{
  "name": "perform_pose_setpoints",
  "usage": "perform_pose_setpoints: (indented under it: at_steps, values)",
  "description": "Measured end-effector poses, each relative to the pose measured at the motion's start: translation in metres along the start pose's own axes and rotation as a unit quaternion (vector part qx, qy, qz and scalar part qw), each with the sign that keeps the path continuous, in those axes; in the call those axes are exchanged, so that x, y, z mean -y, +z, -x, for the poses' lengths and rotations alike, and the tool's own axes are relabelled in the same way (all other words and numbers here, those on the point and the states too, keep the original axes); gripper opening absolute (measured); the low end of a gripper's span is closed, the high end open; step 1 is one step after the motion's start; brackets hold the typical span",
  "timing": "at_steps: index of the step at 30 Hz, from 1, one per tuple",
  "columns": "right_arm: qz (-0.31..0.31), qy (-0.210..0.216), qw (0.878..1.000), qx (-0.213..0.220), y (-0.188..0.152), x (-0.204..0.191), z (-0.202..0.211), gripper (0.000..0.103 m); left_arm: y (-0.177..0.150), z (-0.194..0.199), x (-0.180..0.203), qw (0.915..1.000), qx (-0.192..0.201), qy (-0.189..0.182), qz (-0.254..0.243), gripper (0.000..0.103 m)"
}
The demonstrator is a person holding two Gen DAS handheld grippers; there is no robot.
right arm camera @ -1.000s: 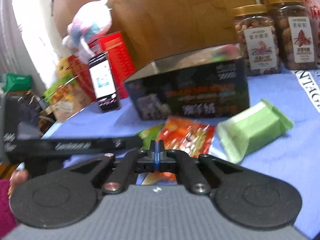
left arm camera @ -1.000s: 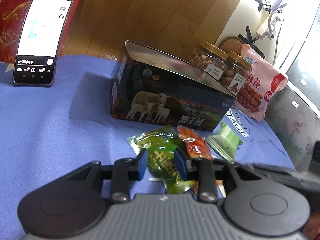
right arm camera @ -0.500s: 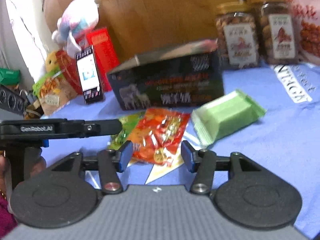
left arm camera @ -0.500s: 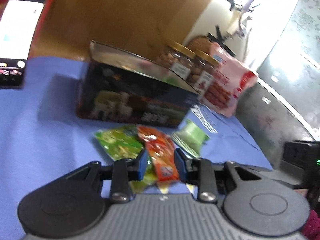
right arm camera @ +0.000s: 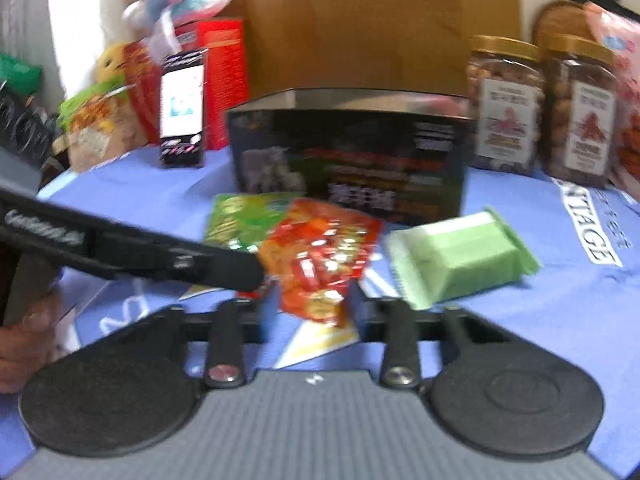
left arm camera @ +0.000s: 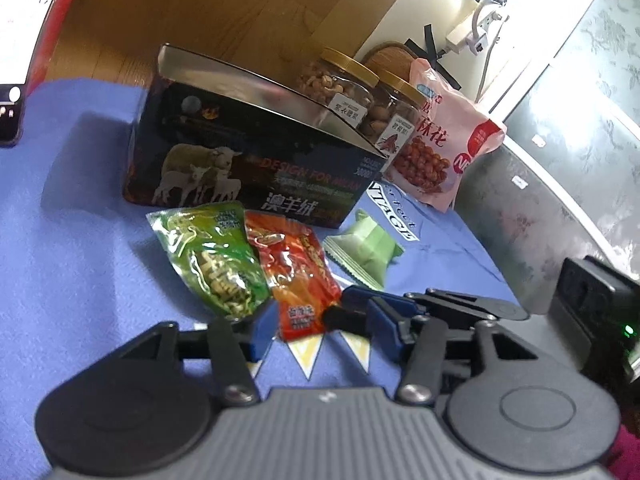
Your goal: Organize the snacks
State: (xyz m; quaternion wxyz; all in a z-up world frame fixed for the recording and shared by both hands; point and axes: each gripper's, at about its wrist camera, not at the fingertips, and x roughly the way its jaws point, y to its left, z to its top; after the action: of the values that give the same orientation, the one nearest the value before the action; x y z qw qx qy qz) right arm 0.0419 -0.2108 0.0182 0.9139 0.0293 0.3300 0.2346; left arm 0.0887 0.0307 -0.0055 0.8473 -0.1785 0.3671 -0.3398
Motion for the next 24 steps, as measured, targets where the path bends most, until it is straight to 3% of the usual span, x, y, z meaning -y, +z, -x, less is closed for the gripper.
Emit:
perform_pose_setpoints:
  at_steps: [5,9,10,11,13,14,16,18,19,21,24]
  values:
    - [-0.041,0.022,0.999,0.011,-0.003,0.012,0.007,0.008,0.001,0.000,-0.003,0.9999,-0.001,-0.008,0.008,0.056]
    - [-0.069,0.004,0.996,0.064,-0.001,0.028,0.033,0.011,0.000,0.000,-0.006,0.9999,0.001,-0.005,0.014,0.055]
    - [-0.076,-0.011,0.994,0.082,0.001,0.034,0.039,0.016,0.000,0.001,-0.005,0.9999,0.002,-0.005,0.014,0.056]
    - [-0.082,-0.030,0.992,0.095,0.003,0.040,0.045,0.036,0.000,0.001,-0.005,0.9999,0.004,-0.005,0.013,0.056]
    - [-0.102,-0.073,0.986,0.107,0.011,0.060,0.048,0.066,0.002,0.004,-0.004,0.9998,0.010,-0.008,0.018,0.056]
    - [-0.113,-0.075,0.986,0.102,0.015,0.071,0.045,0.066,0.003,0.006,-0.004,0.9995,0.013,-0.015,0.025,0.056]
    - [-0.141,-0.063,0.984,0.085,0.021,0.095,0.033,0.063,0.006,0.009,-0.002,0.9984,0.016,-0.034,0.042,0.056]
    - [-0.171,-0.048,0.983,0.042,0.024,0.110,0.014,0.050,0.008,0.008,0.004,0.9978,0.017,-0.041,0.049,0.056]
    - [-0.190,-0.026,0.981,0.021,0.022,0.115,0.007,0.028,0.008,0.007,0.008,0.9978,0.015,-0.042,0.049,0.056]
    - [-0.212,0.013,0.977,0.024,0.015,0.113,0.010,0.024,0.008,0.000,0.016,0.9976,0.006,-0.045,0.052,0.056]
    - [-0.211,0.030,0.977,0.028,0.002,0.099,0.026,0.013,0.004,-0.016,0.024,0.9971,-0.013,-0.047,0.058,0.056]
